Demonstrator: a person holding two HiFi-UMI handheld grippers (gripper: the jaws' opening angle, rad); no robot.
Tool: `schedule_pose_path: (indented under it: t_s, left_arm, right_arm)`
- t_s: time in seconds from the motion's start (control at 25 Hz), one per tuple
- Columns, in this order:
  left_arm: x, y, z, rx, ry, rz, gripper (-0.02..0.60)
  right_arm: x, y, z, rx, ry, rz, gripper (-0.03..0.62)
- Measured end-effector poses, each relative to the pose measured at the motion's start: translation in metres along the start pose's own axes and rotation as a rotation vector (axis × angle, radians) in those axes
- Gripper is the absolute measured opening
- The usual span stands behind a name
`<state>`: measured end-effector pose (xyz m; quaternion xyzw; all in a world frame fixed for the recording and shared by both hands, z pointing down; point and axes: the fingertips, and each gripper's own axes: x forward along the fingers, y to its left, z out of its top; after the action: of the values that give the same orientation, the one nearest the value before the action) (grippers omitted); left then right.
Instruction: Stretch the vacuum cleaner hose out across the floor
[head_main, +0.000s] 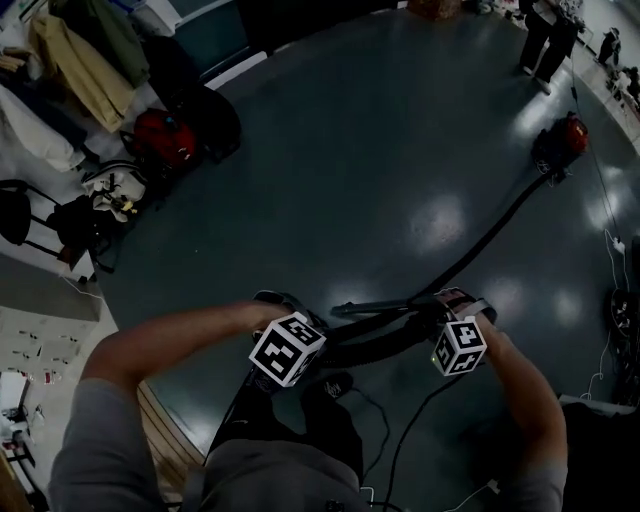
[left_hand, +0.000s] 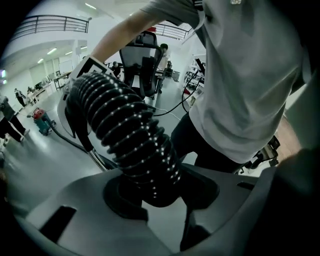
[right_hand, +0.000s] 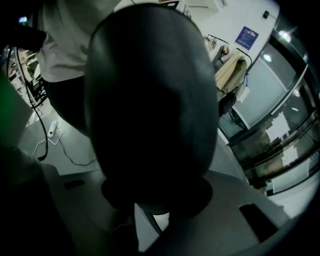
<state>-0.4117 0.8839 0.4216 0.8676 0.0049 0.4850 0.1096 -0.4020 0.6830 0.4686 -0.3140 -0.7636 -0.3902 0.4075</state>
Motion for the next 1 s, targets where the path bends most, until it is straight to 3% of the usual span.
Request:
schedule_pose_path:
  t_s: [0.2,0.4,0.52,0.64,0.84,1.0]
  left_arm:
    - [-0.005,-0.005,-0.012,-0.030,-0.038,0.055,0.176]
    - [-0.026,-0.019,-0.018,-0.033,-0.112,0.125,0.176]
    - [-0.040,-0.025,-0.014,0.013,-0.152,0.163,0.176]
    - [-0.053,-0.029,-0.009,0.098,-0.166,0.183,0.176]
    - [-0.053,-0.022,0.010,0.145,-0.159,0.197,0.176]
    - [-0.014,-0.013,0.022,0.112,-0.136,0.192,0.176]
  right_arm:
    - [-0.053,-0.025,0.026,0.099,0.099,-0.178,0.130]
    - [-0.111,-0.036,0.067,0.102,0.309,-0.381,0.130]
    - [-0.149,-0.027,0.087,0.162,0.472,-0.505,0.130]
    - [-0.182,-0.004,0.103,0.289,0.625,-0.615,0.130]
    - [-0.214,0.058,0.109,0.504,0.729,-0.696,0.130]
    - [-0.206,0.126,0.103,0.646,0.750,-0.672,0.130]
